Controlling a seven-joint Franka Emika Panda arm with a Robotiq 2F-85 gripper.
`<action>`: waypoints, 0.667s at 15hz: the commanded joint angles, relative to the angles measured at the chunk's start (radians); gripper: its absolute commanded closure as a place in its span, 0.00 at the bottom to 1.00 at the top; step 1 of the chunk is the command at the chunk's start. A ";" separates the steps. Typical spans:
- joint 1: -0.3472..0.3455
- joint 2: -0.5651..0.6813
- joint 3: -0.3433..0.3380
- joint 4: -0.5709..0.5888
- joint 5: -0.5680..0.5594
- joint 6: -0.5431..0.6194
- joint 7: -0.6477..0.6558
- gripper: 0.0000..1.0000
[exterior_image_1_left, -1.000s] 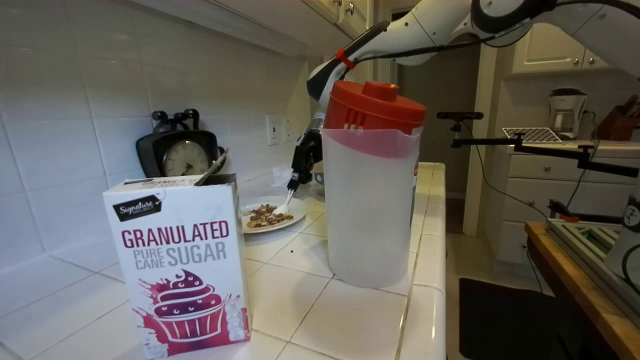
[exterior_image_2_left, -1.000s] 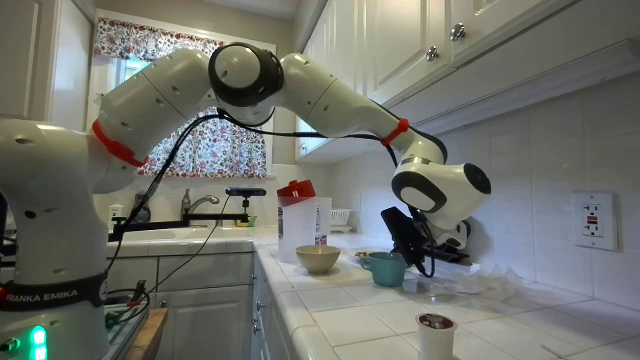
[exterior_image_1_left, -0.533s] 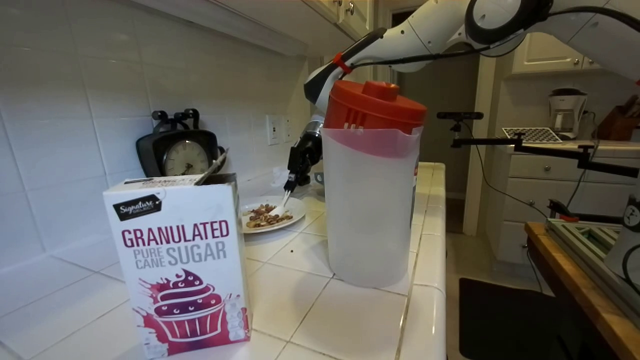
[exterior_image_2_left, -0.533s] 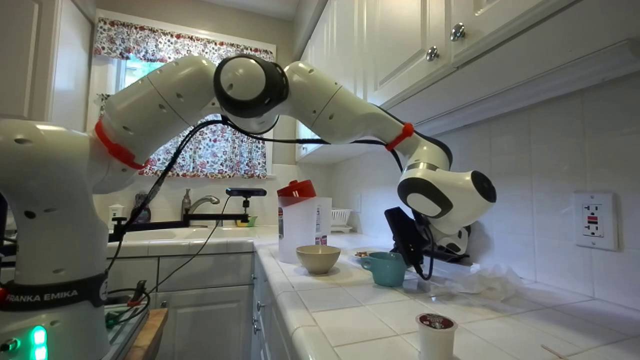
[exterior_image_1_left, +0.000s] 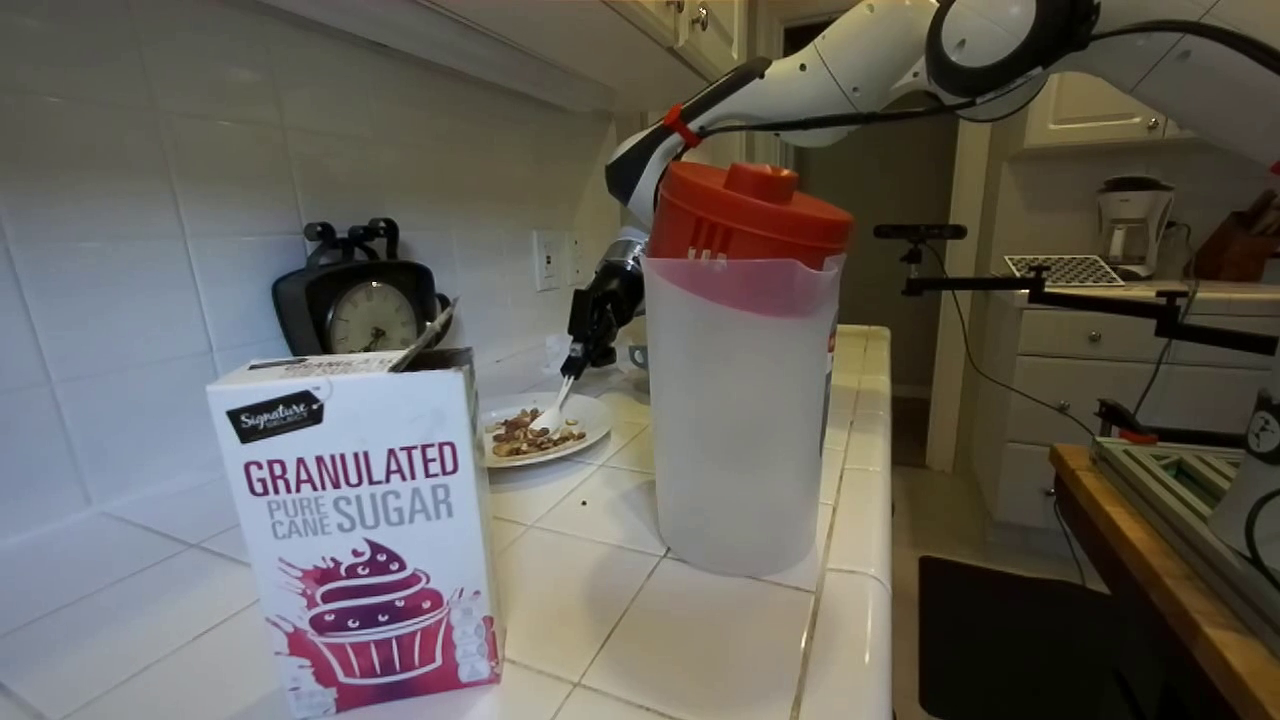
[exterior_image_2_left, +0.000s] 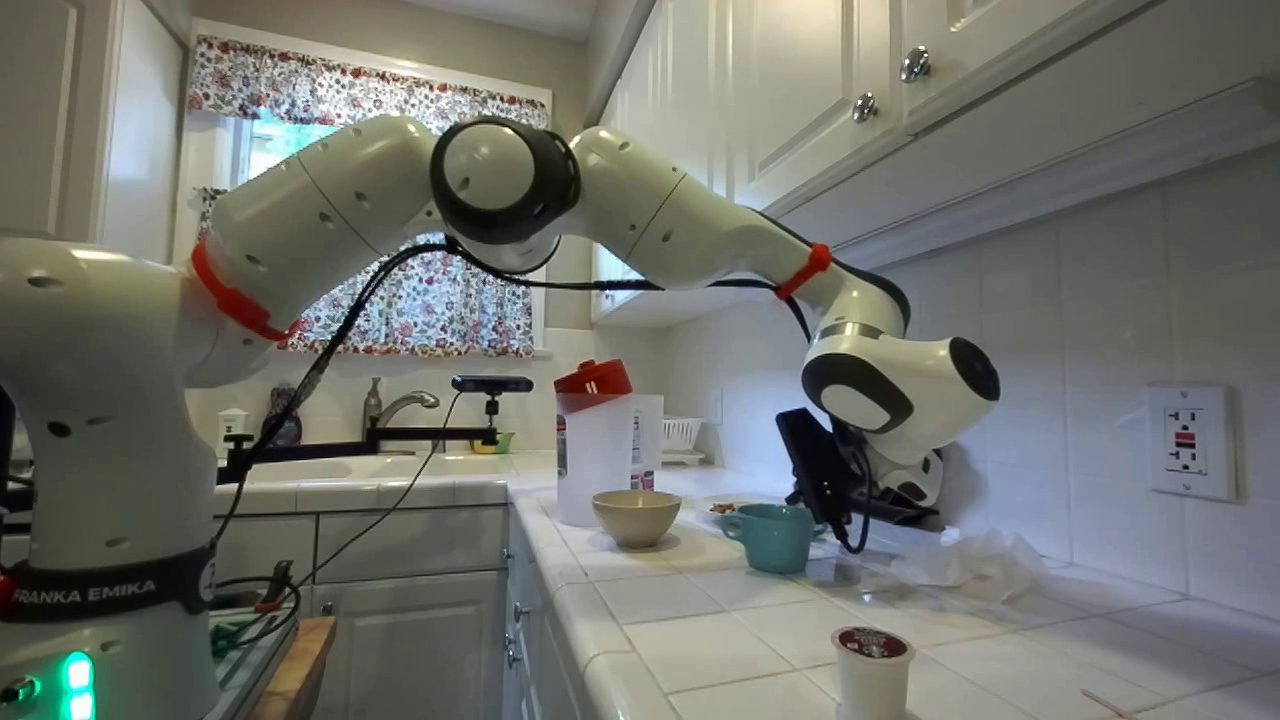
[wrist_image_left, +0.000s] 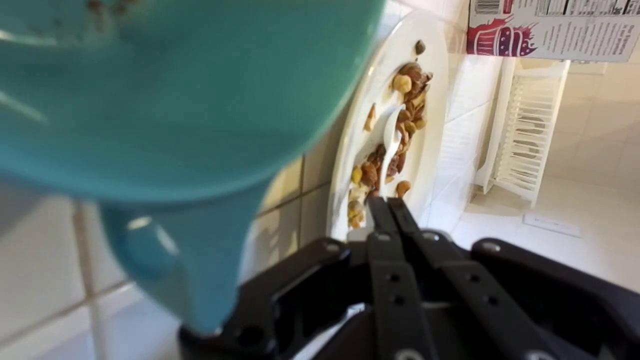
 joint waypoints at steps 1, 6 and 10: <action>-0.022 0.038 0.019 0.063 0.007 -0.033 0.037 0.99; -0.034 0.025 0.029 0.050 0.019 -0.029 0.021 0.99; -0.047 0.010 0.033 0.034 0.039 -0.022 0.007 0.99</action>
